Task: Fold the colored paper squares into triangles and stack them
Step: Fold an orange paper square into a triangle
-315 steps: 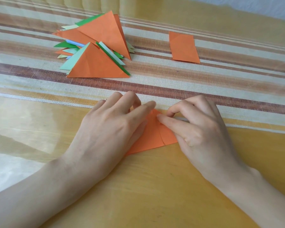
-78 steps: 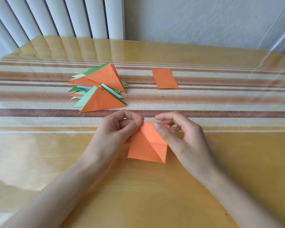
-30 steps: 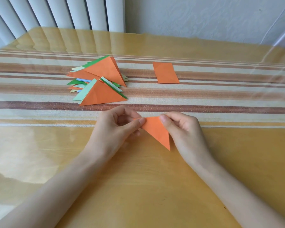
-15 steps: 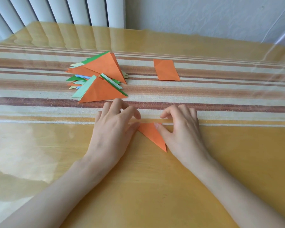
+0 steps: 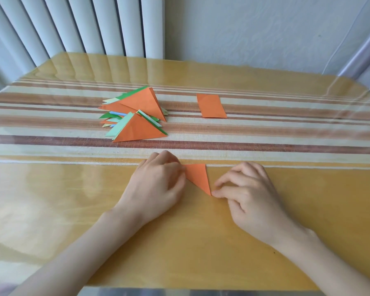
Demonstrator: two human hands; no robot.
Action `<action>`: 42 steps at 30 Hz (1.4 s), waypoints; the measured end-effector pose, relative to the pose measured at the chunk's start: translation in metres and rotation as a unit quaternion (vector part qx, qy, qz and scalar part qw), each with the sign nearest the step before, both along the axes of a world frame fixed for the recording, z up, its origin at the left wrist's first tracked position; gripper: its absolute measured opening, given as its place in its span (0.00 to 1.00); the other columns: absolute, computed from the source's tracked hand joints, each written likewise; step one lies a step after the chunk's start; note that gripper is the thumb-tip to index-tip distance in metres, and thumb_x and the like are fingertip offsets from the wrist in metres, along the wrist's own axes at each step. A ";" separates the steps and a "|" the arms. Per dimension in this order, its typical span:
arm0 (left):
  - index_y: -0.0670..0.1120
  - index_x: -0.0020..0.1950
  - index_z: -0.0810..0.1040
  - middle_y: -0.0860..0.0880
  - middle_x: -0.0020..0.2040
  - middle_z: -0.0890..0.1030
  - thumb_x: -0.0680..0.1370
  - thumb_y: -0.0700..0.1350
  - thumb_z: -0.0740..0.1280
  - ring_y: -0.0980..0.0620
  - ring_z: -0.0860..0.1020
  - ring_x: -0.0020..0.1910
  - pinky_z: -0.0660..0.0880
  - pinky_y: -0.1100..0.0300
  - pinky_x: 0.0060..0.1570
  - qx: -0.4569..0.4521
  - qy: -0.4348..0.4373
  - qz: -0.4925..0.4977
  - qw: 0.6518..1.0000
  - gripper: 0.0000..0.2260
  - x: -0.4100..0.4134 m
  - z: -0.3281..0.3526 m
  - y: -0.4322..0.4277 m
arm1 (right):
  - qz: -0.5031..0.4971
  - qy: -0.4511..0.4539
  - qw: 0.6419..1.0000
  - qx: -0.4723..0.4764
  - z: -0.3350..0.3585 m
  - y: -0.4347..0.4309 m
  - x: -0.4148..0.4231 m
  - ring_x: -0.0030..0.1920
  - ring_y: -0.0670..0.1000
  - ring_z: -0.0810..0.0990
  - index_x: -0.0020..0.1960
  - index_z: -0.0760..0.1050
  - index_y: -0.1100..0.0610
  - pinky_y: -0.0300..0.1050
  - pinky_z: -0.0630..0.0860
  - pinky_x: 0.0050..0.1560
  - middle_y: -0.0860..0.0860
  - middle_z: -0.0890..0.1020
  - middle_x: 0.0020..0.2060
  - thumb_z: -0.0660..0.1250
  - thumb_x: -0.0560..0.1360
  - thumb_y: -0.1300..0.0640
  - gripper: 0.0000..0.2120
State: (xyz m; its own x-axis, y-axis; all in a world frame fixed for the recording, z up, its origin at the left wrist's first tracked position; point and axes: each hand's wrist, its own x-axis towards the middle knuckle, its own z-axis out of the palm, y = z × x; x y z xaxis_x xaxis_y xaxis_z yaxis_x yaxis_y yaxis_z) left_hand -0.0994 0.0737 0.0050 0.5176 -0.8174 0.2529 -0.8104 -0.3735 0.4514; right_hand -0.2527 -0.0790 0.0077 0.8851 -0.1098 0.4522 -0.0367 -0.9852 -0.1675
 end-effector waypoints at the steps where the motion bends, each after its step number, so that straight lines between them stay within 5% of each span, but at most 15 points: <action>1: 0.49 0.54 0.81 0.52 0.51 0.76 0.76 0.59 0.59 0.48 0.73 0.53 0.68 0.54 0.53 0.020 0.025 0.024 0.999 0.18 0.001 0.003 -0.006 | -0.029 -0.006 0.998 0.054 0.000 0.001 0.002 0.47 0.49 0.71 0.44 0.84 0.52 0.47 0.66 0.55 0.45 0.82 0.42 0.55 0.70 0.58 0.18; 5: 0.51 0.63 0.71 0.51 0.58 0.71 0.74 0.60 0.67 0.47 0.66 0.61 0.61 0.56 0.57 0.111 0.036 0.093 0.989 0.21 0.000 0.008 -0.025 | -0.140 0.089 0.974 0.154 0.001 0.011 0.027 0.59 0.49 0.66 0.64 0.76 0.53 0.48 0.66 0.63 0.47 0.75 0.57 0.59 0.73 0.36 0.28; 8: 0.50 0.57 0.72 0.52 0.53 0.68 0.75 0.58 0.68 0.48 0.65 0.60 0.61 0.56 0.55 0.097 0.077 0.114 0.986 0.17 -0.002 0.008 -0.023 | -0.135 0.133 0.968 0.167 0.000 0.016 0.040 0.66 0.50 0.61 0.69 0.70 0.51 0.43 0.58 0.68 0.48 0.69 0.64 0.66 0.74 0.42 0.26; 13: 0.55 0.41 0.65 0.58 0.43 0.72 0.74 0.48 0.72 0.51 0.71 0.48 0.66 0.56 0.50 0.003 0.130 0.106 0.986 0.14 -0.006 0.009 -0.007 | -0.093 0.068 0.952 0.283 -0.001 0.021 0.050 0.58 0.50 0.69 0.59 0.73 0.49 0.46 0.67 0.61 0.42 0.75 0.51 0.72 0.71 0.59 0.18; 17: 0.54 0.39 0.66 0.57 0.37 0.77 0.74 0.40 0.72 0.57 0.76 0.39 0.73 0.57 0.47 -0.059 0.179 0.121 0.975 0.16 -0.001 0.005 0.011 | -0.067 0.025 0.938 0.340 -0.003 0.030 0.069 0.50 0.53 0.75 0.55 0.73 0.48 0.47 0.71 0.54 0.47 0.78 0.41 0.71 0.72 0.65 0.18; 21: 0.53 0.38 0.70 0.57 0.36 0.78 0.74 0.38 0.71 0.62 0.77 0.39 0.70 0.70 0.38 -0.151 0.180 0.163 0.958 0.14 0.029 0.007 0.029 | -0.043 -0.014 0.918 0.394 0.010 0.039 0.104 0.38 0.40 0.76 0.47 0.76 0.52 0.32 0.70 0.42 0.48 0.81 0.38 0.70 0.75 0.63 0.06; 25: 0.51 0.40 0.72 0.59 0.37 0.78 0.75 0.38 0.71 0.57 0.78 0.40 0.72 0.62 0.42 -0.166 0.141 0.210 0.953 0.11 0.059 0.015 0.034 | -0.073 -0.069 0.938 0.333 0.010 0.048 0.151 0.46 0.50 0.78 0.44 0.80 0.55 0.47 0.73 0.51 0.41 0.78 0.35 0.72 0.72 0.61 0.02; 29: 0.46 0.45 0.76 0.52 0.42 0.80 0.75 0.38 0.69 0.47 0.78 0.44 0.69 0.57 0.42 -0.124 0.088 0.237 0.959 0.04 0.084 0.011 0.025 | -0.133 -0.046 0.968 0.210 0.007 0.050 0.181 0.52 0.51 0.72 0.48 0.79 0.52 0.43 0.59 0.51 0.45 0.83 0.42 0.70 0.75 0.54 0.03; 34: 0.44 0.45 0.81 0.46 0.44 0.76 0.74 0.38 0.71 0.40 0.76 0.44 0.66 0.54 0.43 -0.070 -0.012 0.220 0.973 0.02 0.098 -0.003 0.021 | -0.145 -0.015 0.980 0.134 -0.004 0.044 0.195 0.55 0.54 0.70 0.50 0.79 0.52 0.44 0.58 0.50 0.48 0.80 0.49 0.70 0.75 0.53 0.05; 38: 0.47 0.42 0.84 0.47 0.45 0.79 0.70 0.37 0.74 0.41 0.78 0.44 0.68 0.52 0.41 -0.019 -0.133 0.194 0.972 0.05 0.104 -0.014 0.025 | -0.098 -0.028 0.988 0.112 -0.011 0.040 0.198 0.47 0.57 0.75 0.45 0.82 0.54 0.47 0.67 0.48 0.51 0.77 0.41 0.73 0.72 0.58 0.03; 42: 0.47 0.41 0.84 0.50 0.43 0.81 0.74 0.48 0.59 0.44 0.80 0.41 0.74 0.52 0.39 0.005 -0.149 0.163 0.975 0.14 0.097 -0.014 0.029 | -0.033 0.014 0.997 0.074 -0.013 0.033 0.187 0.47 0.55 0.76 0.53 0.83 0.53 0.50 0.71 0.49 0.50 0.77 0.44 0.73 0.72 0.53 0.10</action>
State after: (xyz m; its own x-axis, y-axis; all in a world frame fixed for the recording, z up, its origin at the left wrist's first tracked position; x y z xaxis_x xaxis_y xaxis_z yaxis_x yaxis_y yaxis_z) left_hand -0.0020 0.1027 -0.0092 0.6552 -0.6253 0.4238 -0.7425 -0.6363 0.2091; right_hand -0.0658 -0.0463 -0.0055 0.8857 -0.2312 0.4026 -0.1064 -0.9452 -0.3088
